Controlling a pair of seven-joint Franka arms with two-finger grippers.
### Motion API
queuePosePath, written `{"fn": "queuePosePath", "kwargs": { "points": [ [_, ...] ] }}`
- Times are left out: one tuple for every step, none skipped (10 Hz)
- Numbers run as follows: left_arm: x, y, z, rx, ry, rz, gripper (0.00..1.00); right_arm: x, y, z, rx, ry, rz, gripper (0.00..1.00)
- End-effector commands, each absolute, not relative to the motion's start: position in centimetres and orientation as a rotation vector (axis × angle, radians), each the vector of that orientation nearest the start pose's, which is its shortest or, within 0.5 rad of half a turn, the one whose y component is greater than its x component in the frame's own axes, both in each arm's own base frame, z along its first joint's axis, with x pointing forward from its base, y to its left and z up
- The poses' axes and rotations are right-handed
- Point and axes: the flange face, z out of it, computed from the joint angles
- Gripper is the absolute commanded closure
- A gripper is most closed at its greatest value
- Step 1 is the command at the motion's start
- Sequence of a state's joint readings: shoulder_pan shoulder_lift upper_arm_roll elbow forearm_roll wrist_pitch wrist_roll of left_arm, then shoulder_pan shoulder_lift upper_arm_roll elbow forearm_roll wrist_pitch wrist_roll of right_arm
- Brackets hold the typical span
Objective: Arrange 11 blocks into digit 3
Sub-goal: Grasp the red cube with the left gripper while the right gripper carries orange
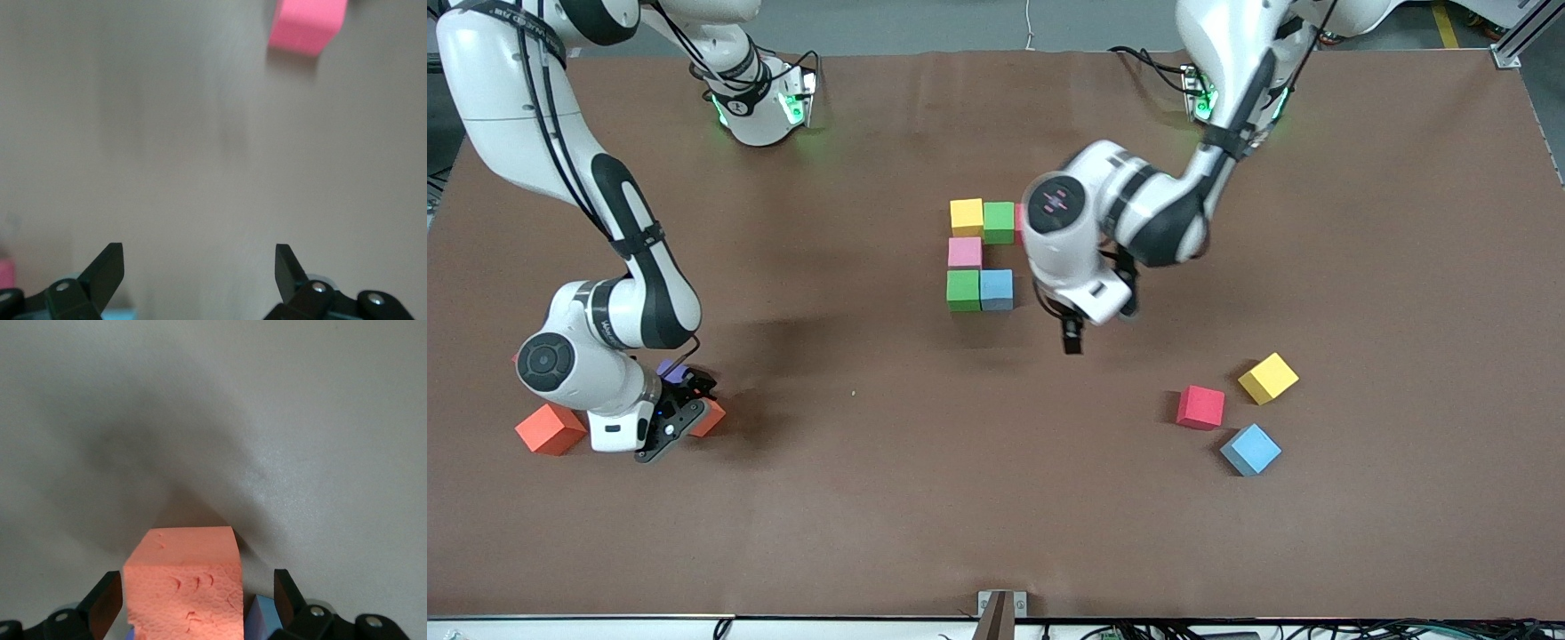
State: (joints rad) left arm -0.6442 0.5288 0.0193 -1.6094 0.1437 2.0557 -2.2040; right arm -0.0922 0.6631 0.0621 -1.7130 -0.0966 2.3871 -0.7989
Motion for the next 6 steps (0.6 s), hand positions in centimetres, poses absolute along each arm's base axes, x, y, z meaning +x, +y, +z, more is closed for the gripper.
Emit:
{"fn": "queuePosePath", "kwargs": {
  "points": [
    [58.9, -32.1, 31.4, -2.275, -1.973, -0.159, 0.0, 67.4, -3.2, 20.5, -2.911, -1.285, -0.001, 0.0],
    [60.6, -28.9, 31.1, -2.31, -1.927, -0.143, 0.0, 67.4, -3.2, 20.4, -2.911, -1.282, 0.003, 0.01],
    [62.0, -26.2, 30.7, -2.336, -1.903, -0.136, 0.0, 67.1, -3.3, 20.1, -2.916, -1.259, 0.015, 0.29],
    [63.1, -23.8, 29.9, -2.374, -1.877, -0.135, 0.0, 67.0, -3.2, 20.1, -2.943, -1.189, 0.023, 0.6],
    [63.8, -22.1, 29.3, -2.449, -1.828, -0.139, 0.0, 67.0, -3.4, 20.1, -2.966, -1.126, 0.026, 0.92],
    [64.3, -20.6, 28.5, -2.497, -1.8, -0.148, 0.0, 67.0, -3.3, 20.0, -2.975, -1.097, 0.029, 0.98]
  ]
}}
